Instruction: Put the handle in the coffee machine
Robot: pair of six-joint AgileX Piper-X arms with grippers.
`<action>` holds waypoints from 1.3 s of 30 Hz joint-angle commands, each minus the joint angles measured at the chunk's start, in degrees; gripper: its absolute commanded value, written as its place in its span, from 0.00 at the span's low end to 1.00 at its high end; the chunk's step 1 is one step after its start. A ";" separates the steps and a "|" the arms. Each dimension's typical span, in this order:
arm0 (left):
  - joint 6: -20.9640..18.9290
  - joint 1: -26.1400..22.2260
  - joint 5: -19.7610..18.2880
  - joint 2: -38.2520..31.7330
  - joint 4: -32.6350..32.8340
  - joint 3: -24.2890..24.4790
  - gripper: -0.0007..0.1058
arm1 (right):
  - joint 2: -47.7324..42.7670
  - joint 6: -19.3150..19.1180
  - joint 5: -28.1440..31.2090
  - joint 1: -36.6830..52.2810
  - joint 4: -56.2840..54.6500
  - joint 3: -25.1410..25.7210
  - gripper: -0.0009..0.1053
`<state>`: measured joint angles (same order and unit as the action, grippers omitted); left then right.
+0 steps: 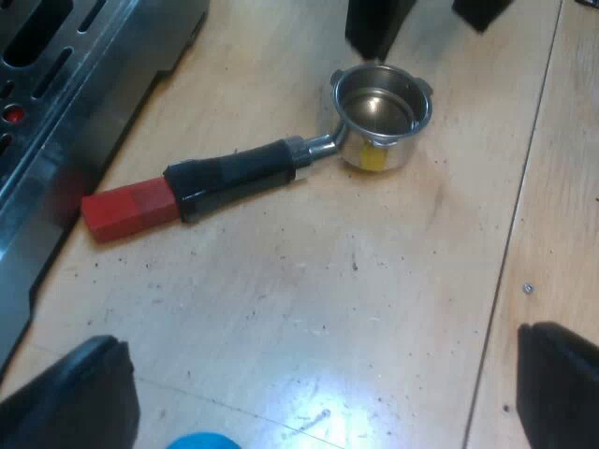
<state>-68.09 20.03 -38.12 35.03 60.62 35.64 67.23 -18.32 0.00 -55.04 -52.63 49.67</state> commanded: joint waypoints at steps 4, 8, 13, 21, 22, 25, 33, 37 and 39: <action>0.24 0.14 -0.40 1.89 -3.57 0.18 0.79 | 3.91 -0.83 -1.61 0.23 2.19 0.32 0.80; 0.24 0.14 -0.40 2.70 -4.32 0.18 0.79 | 6.51 -0.83 -2.68 0.23 2.65 0.32 0.80; 0.07 0.14 -1.32 2.81 -4.31 0.18 0.79 | 8.89 -0.83 -2.65 0.23 2.75 0.32 0.80; -1.06 0.14 -1.63 2.79 -4.31 0.18 0.79 | 12.86 -0.83 -1.93 0.23 6.72 0.32 0.80; -1.06 0.14 -1.63 2.79 -4.31 0.18 0.79 | 13.49 -0.83 -1.82 0.23 6.98 0.32 0.80; -1.06 0.14 -1.63 2.79 -4.31 0.18 0.79 | 14.42 -0.83 -0.52 0.23 7.47 0.32 0.80; -1.06 0.14 -1.63 2.79 -3.81 0.18 0.79 | 15.61 -0.83 1.65 0.23 7.81 0.32 0.80; -1.06 0.14 -1.63 2.79 -3.81 0.18 0.79 | 15.61 -0.83 1.99 0.23 8.63 0.17 0.80; -1.06 0.14 -1.63 2.79 -3.81 0.18 0.79 | 15.61 -0.83 1.99 0.23 8.78 0.18 0.80</action>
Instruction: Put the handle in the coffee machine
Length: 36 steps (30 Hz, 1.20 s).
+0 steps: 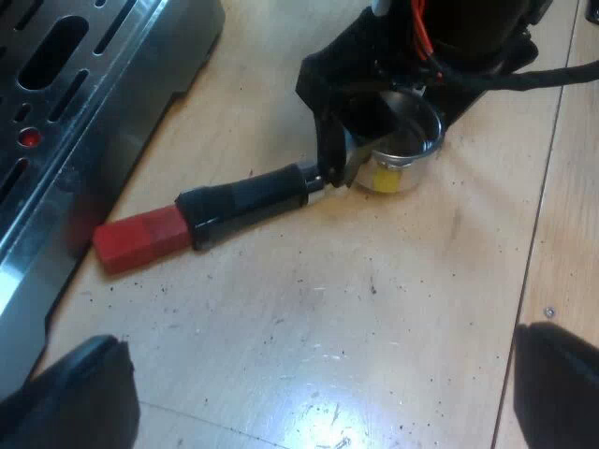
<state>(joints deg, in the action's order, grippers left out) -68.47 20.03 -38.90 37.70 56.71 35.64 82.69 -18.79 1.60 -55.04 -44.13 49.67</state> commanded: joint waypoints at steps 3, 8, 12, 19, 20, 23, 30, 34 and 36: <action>-0.68 0.14 -0.85 0.12 0.10 0.18 0.79 | 0.15 -0.36 0.39 0.23 0.56 0.18 0.80; -0.68 0.14 -0.85 0.12 0.10 0.18 0.79 | 0.15 -0.71 0.39 0.23 0.56 0.18 0.72; -0.68 0.14 -0.85 0.12 0.10 0.18 0.79 | 0.15 -0.72 0.39 0.23 0.56 0.18 0.47; -0.68 0.14 -0.85 0.12 -0.01 0.18 0.79 | 0.15 -3.98 -0.42 0.23 0.56 0.18 0.01; -0.68 0.14 -0.85 0.12 -0.01 0.18 0.79 | 0.15 -4.12 -0.49 0.23 0.56 0.18 0.01; -0.68 0.14 -0.85 0.12 -0.01 0.18 0.79 | -0.58 -7.26 -1.60 0.23 0.42 0.18 0.01; -2.14 0.14 -0.43 0.12 -0.01 0.18 0.79 | -4.77 -12.67 -3.18 0.23 -1.77 0.18 0.01; -1.79 0.14 -0.43 0.12 1.44 1.59 0.79 | -6.93 -15.79 -3.63 0.23 -2.70 0.18 0.01; 0.12 0.14 -0.43 0.12 2.35 3.11 0.79 | -8.03 -18.10 -4.58 0.23 -3.39 0.18 0.01</action>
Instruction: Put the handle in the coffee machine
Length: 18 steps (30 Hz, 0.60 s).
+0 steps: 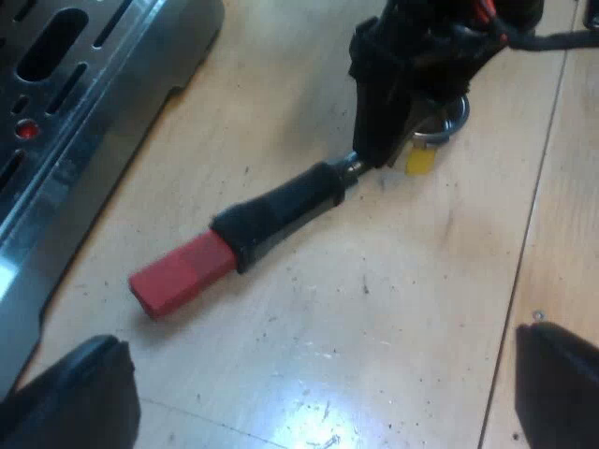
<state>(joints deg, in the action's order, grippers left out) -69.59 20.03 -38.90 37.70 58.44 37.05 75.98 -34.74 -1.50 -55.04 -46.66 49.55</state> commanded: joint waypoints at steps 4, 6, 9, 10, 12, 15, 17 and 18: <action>3.46 0.14 -0.91 0.12 0.97 3.27 0.79 | -2.85 -6.57 -3.68 0.23 -1.97 0.30 0.01; 4.17 0.28 -1.06 0.12 0.95 3.71 0.79 | -3.15 -8.17 -3.97 0.23 -2.36 0.49 0.01; 7.77 0.29 -4.16 0.12 4.10 6.00 0.79 | -3.59 -13.41 -5.29 0.23 -3.12 1.08 0.01; 8.93 0.29 -5.04 0.12 5.28 6.31 0.79 | -3.59 -14.97 -5.27 0.23 -3.99 1.61 0.01; 10.74 0.29 -6.46 0.12 6.65 6.33 0.79 | -3.59 -17.17 -5.42 0.23 -5.53 2.55 0.01; 14.25 1.06 -6.90 0.12 8.78 6.33 0.79 | -3.59 -19.93 -5.41 0.23 -7.22 3.86 0.01; 15.60 2.18 -6.91 0.12 9.47 6.33 0.78 | -3.59 -22.12 -5.63 0.23 -9.05 5.50 0.01; 15.95 2.66 -6.91 0.12 9.63 6.33 0.78 | -3.59 -22.46 -5.93 0.23 -9.22 5.78 0.01</action>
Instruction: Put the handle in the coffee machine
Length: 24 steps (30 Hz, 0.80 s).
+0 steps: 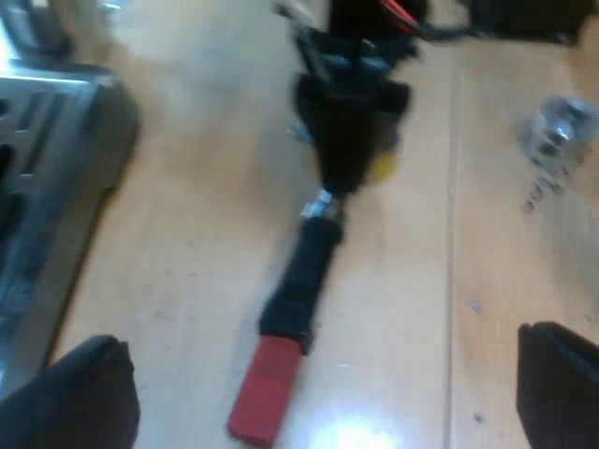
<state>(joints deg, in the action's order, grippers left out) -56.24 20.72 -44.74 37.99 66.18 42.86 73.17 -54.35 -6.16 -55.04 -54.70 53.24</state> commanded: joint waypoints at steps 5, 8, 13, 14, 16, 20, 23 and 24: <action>2.54 14.08 9.36 1.63 0.53 0.52 0.76 | -0.78 -4.16 -3.62 0.23 -1.57 3.46 0.01; 1.98 18.09 11.70 4.10 -1.03 0.39 0.76 | -0.78 -5.60 -4.97 0.23 -1.85 4.06 0.01; 0.20 18.03 11.78 7.86 -3.88 0.40 0.76 | -1.03 -8.62 -5.65 0.23 -4.81 5.45 0.01; 0.20 18.04 11.71 7.86 -3.89 0.40 0.76 | -1.25 -8.83 -5.65 0.23 -4.78 5.49 0.01; 0.20 18.05 11.53 8.80 -3.95 0.40 0.76 | -1.70 -8.88 -5.65 0.23 -4.67 5.47 0.01; 0.20 18.05 11.44 11.08 -4.75 -1.35 0.76 | -3.77 -8.86 -5.65 0.23 -4.67 5.47 0.01; -0.16 18.05 11.45 11.14 -5.94 -3.14 0.76 | -4.95 -8.86 -5.65 0.23 -4.67 5.47 0.01; -0.40 18.05 11.45 11.14 -6.63 -3.83 0.76 | -5.22 -8.86 -5.65 0.23 -4.67 5.47 0.01</action>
<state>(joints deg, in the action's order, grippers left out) -55.89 38.68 -33.22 49.15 60.22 39.15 68.83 -62.11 -10.81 -55.01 -59.59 57.66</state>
